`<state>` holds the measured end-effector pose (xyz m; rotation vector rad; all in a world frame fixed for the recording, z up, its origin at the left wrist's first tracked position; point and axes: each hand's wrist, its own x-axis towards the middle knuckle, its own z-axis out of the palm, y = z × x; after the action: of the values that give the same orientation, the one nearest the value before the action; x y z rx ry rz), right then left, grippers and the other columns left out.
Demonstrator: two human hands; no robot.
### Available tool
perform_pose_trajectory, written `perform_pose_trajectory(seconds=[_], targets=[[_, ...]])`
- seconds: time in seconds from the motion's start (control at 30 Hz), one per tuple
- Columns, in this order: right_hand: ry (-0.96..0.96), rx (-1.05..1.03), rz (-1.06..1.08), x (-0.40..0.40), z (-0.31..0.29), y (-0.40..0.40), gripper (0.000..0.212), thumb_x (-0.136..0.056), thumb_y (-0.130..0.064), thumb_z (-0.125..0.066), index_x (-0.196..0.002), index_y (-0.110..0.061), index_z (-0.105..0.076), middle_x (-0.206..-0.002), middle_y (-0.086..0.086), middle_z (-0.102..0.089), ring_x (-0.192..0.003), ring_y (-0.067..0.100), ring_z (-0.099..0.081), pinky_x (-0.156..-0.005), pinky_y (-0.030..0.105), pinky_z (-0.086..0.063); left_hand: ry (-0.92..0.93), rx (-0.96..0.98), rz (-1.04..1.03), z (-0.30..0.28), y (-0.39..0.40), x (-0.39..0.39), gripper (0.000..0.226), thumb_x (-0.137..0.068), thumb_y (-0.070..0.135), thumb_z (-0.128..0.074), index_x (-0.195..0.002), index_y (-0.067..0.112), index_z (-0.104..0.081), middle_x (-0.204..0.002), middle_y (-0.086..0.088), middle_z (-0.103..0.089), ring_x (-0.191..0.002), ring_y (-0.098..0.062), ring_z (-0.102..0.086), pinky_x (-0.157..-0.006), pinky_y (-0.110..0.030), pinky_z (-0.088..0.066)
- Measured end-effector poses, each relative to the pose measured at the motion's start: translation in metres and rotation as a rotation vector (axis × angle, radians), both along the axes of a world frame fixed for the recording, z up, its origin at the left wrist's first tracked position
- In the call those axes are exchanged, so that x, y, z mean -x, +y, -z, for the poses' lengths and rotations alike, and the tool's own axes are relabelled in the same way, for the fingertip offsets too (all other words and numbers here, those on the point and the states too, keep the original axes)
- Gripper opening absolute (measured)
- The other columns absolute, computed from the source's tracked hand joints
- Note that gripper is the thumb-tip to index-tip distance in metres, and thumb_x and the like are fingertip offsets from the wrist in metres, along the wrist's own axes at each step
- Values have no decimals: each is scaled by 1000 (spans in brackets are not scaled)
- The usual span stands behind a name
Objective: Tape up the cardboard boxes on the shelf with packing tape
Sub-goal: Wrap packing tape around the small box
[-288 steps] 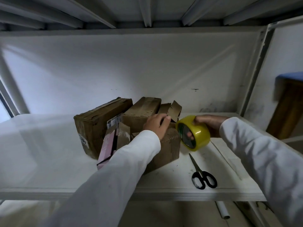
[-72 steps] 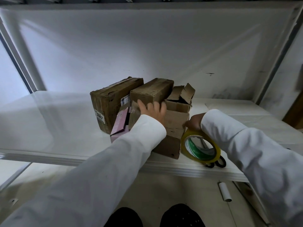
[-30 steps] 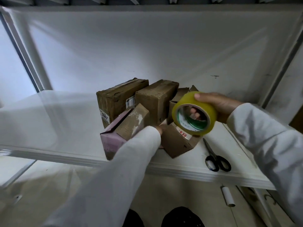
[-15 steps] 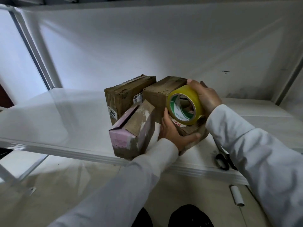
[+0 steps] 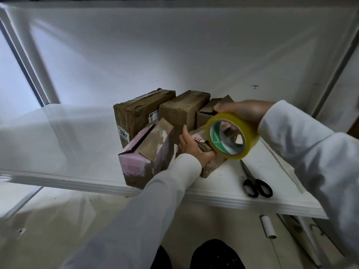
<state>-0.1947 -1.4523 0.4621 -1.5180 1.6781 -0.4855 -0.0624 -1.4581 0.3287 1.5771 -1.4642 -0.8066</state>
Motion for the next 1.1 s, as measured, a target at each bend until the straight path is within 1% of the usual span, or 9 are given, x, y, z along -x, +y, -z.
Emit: perform_pose_trajectory(seconds=[0.2, 0.33, 0.47, 0.57, 0.7, 0.77, 0.9, 0.97, 1.1], targets=[[-10, -85, 57, 11, 26, 11, 55, -83, -54, -59, -120, -14, -55, -106, 13, -62, -98, 31, -59, -92, 39, -47, -37, -25, 50, -8, 3, -1, 126, -64, 25, -86, -149, 25, 7, -155, -3, -6, -143, -28, -11, -115, -48, -20], [-43, -63, 70, 13, 30, 13, 56, -83, -54, -59, -121, -14, -56, -108, 14, -62, -99, 32, -59, -92, 40, -47, -277, -122, 180, -16, 6, -14, 128, -65, 30, -86, -150, 24, 10, -156, -6, -2, -145, -31, -9, -117, -49, -18], [-97, -52, 41, 11, 30, 11, 51, -82, -52, -61, -115, -12, -60, -93, 12, -64, -87, 28, -60, -91, 40, -47, -613, -241, 177, -50, -10, -24, 83, -91, 46, -52, -152, 14, -6, -159, -12, 2, -145, -33, -9, -118, -42, -16], [-135, -79, 23, 11, 30, 13, 44, -85, -50, -59, -104, -11, -60, -80, 11, -62, -71, 24, -58, -75, 34, -49, -837, -94, 409, -59, -12, -27, 52, -102, 34, -30, -147, 9, -31, -151, -17, -31, -135, -32, -34, -105, -31, -29], [-294, -114, 73, 23, 69, 21, 54, -84, -49, -59, -118, -6, -57, -79, 13, -64, -67, 25, -62, -68, 33, -53, -756, -117, 357, -55, -11, 1, 57, -103, 41, -24, -152, 16, -8, -160, -10, -4, -147, -30, -3, -118, -38, -9], [-288, -183, 120, 23, 93, 31, 61, -81, -56, -60, -114, -5, -61, -64, 14, -65, -49, 25, -59, -51, 26, -49, -784, -214, 328, -54, -21, 2, 69, -100, 52, -26, -152, 16, 1, -160, -5, 5, -147, -30, 3, -119, -40, -5], [-273, -112, 146, 19, 104, 27, 62, -79, -62, -59, -105, -5, -64, -72, 17, -67, -60, 29, -63, -60, 28, -51, -913, -196, 363, -53, -20, 3, 92, -89, 65, -41, -152, 18, 5, -160, -4, 9, -146, -34, 3, -118, -44, -9], [-284, -98, 131, 18, 100, 27, 50, -84, -55, -57, -100, -9, -63, -76, 15, -67, -61, 25, -64, -57, 27, -53, -782, -134, 301, -46, -17, 1, 90, -87, 62, -49, -152, 23, -1, -160, -1, 8, -145, -32, 3, -117, -45, -13], [-278, -103, 89, 20, 101, 33, 43, -81, -57, -59, -90, -14, -63, -88, 18, -70, -79, 32, -67, -79, 38, -54, -332, 119, 158, -19, -2, -6, 94, -81, 46, -68, -152, 22, -12, -158, 2, -4, -144, -24, -6, -115, -42, -18]])
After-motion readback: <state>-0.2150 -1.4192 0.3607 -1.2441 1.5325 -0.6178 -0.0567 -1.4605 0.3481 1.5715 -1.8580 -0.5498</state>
